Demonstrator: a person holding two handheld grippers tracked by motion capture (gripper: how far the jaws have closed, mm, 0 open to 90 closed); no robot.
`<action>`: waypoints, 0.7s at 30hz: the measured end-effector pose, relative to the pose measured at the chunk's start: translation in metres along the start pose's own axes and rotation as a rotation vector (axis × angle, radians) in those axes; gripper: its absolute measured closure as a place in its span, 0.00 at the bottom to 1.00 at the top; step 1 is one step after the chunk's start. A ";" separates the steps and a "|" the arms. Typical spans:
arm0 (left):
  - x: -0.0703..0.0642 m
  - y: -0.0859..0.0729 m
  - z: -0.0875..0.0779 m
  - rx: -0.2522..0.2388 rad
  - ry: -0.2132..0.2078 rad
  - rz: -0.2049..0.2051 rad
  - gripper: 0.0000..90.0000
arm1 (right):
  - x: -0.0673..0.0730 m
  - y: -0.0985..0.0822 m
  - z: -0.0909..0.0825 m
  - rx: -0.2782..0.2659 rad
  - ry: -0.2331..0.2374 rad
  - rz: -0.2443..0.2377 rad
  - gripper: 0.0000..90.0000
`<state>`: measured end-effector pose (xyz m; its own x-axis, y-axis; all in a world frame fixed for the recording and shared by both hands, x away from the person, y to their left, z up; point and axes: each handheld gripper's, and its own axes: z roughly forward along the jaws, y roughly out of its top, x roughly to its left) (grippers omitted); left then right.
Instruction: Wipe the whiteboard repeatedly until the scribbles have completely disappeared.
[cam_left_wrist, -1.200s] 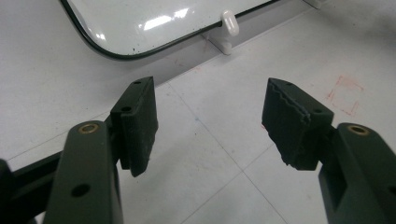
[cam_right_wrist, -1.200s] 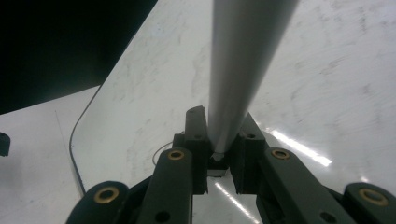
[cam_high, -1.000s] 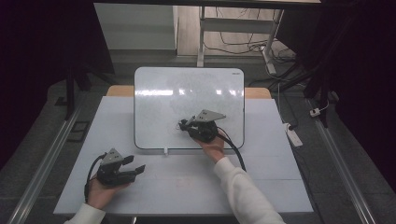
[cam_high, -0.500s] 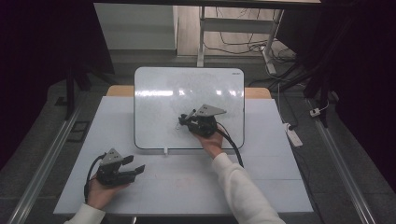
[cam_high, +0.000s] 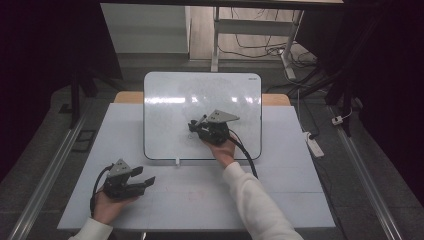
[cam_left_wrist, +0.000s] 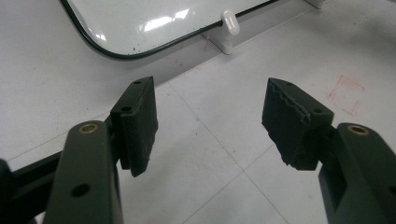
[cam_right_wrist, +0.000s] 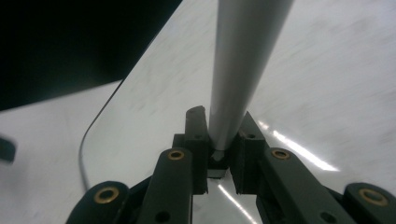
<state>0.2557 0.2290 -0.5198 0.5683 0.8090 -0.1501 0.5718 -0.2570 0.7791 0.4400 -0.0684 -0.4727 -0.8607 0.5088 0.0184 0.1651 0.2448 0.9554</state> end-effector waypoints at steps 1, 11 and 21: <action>0.000 0.000 0.000 0.001 0.000 -0.001 0.41 | -0.002 0.002 0.000 -0.002 -0.006 0.003 0.87; -0.001 0.000 0.000 0.000 0.001 0.005 0.41 | 0.017 -0.013 0.004 0.059 0.061 -0.037 0.87; 0.000 0.000 0.000 0.003 0.002 0.002 0.41 | 0.019 -0.016 0.001 0.084 0.074 -0.040 0.87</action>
<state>0.2560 0.2289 -0.5199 0.5685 0.8094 -0.1473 0.5721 -0.2603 0.7778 0.4218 -0.0619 -0.4876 -0.8998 0.4362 0.0054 0.1672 0.3335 0.9278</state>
